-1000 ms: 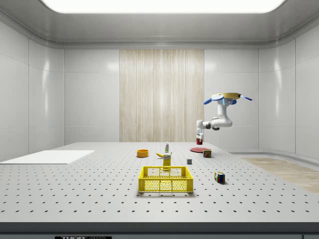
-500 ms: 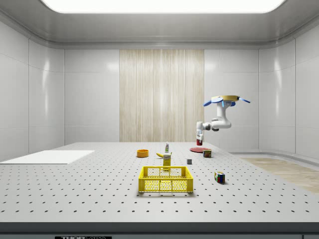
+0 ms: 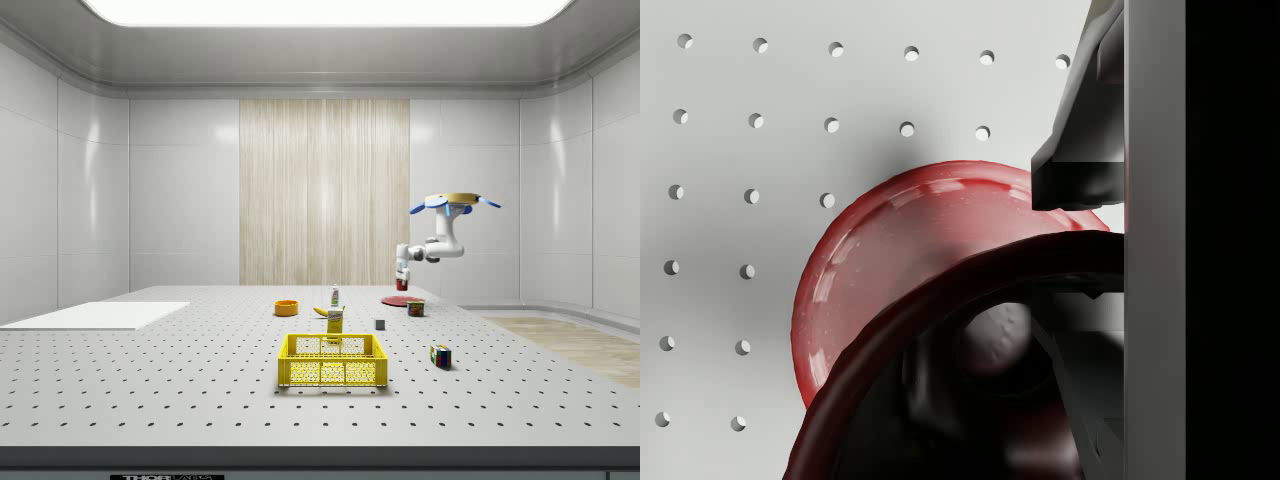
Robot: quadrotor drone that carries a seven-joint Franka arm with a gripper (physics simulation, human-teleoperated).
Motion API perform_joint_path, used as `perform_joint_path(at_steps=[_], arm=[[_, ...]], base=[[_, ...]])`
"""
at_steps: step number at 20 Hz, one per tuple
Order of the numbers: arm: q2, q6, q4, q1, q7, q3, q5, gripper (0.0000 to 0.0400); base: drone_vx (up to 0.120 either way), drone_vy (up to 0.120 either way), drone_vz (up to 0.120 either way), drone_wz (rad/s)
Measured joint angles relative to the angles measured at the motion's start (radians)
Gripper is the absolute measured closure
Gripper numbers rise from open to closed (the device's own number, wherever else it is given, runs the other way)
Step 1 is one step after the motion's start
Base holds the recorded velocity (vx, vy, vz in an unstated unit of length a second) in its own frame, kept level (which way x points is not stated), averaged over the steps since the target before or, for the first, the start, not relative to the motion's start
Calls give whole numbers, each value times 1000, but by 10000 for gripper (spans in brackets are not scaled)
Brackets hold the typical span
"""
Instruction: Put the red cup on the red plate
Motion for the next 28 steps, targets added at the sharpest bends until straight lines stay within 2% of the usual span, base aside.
perform_joint_path(at_steps=[2, 6, 23, 26, 28], arm=[[-1, 1, 0, 0, 0, 0, 0, 301], [-5, 9, 2, -2, 0, -18, -16, 300], [-4, 88, 57, -40, 58, -254, -240, 302], [0, 91, 63, -43, 58, -272, -258, 155], [3, 87, 61, -40, 58, -268, -255, 94]], base=[[0, -120, 0, 0], [0, 0, 0, 0], [0, 0, 0, 0], [0, 0, 0, 0], [0, 0, 0, 0]])
